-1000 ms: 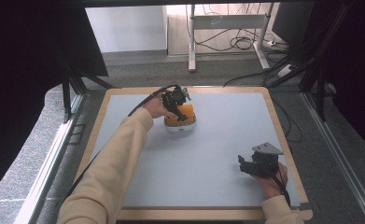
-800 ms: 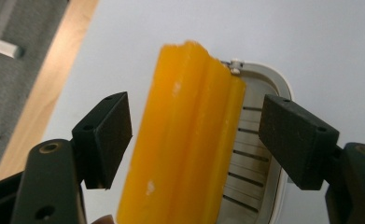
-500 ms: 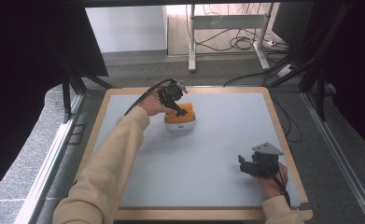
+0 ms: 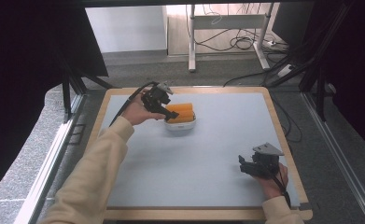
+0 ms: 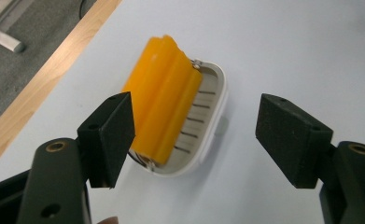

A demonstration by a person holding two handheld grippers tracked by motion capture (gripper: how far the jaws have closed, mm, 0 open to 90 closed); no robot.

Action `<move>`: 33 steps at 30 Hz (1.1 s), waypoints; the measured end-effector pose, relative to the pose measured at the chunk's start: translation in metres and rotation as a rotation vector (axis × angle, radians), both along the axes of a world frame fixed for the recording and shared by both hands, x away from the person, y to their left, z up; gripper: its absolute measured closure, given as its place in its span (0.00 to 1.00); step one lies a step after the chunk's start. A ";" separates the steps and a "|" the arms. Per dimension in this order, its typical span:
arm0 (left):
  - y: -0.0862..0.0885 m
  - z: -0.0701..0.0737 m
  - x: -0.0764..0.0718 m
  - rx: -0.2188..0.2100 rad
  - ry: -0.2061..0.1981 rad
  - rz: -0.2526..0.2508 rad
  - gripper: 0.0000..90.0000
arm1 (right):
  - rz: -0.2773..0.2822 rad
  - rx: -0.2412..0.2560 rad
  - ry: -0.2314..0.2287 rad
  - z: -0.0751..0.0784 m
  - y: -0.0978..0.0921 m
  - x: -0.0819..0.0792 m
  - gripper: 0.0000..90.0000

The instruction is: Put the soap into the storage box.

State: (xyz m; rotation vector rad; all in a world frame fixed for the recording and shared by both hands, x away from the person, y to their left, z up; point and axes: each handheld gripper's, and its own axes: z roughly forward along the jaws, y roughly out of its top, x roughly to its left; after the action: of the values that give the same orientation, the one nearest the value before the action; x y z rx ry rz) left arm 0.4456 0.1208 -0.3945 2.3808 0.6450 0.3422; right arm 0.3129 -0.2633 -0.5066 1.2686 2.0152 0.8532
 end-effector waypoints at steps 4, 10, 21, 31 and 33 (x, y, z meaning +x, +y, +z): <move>0.010 -0.003 -0.022 -0.032 -0.009 0.021 0.32 | 0.001 -0.001 0.000 0.000 0.001 -0.001 0.17; 0.026 -0.017 -0.062 -0.104 -0.020 0.079 0.33 | 0.001 -0.001 -0.002 0.001 0.002 -0.002 0.17; 0.056 -0.045 -0.117 -0.127 -0.029 0.132 0.33 | 0.003 -0.005 -0.001 0.000 0.003 -0.003 0.17; 0.066 -0.063 -0.131 -0.126 -0.007 0.156 0.33 | 0.021 0.003 -0.022 0.002 0.004 -0.005 0.17; 0.067 -0.062 -0.130 -0.130 -0.006 0.157 0.33 | 0.021 0.003 -0.025 0.002 0.004 -0.005 0.17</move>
State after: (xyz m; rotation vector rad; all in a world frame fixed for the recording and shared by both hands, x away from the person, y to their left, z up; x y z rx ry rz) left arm 0.3151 0.1879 -0.4566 2.2108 0.8287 0.3626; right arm 0.3083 -0.2592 -0.5042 1.2344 2.0124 0.8778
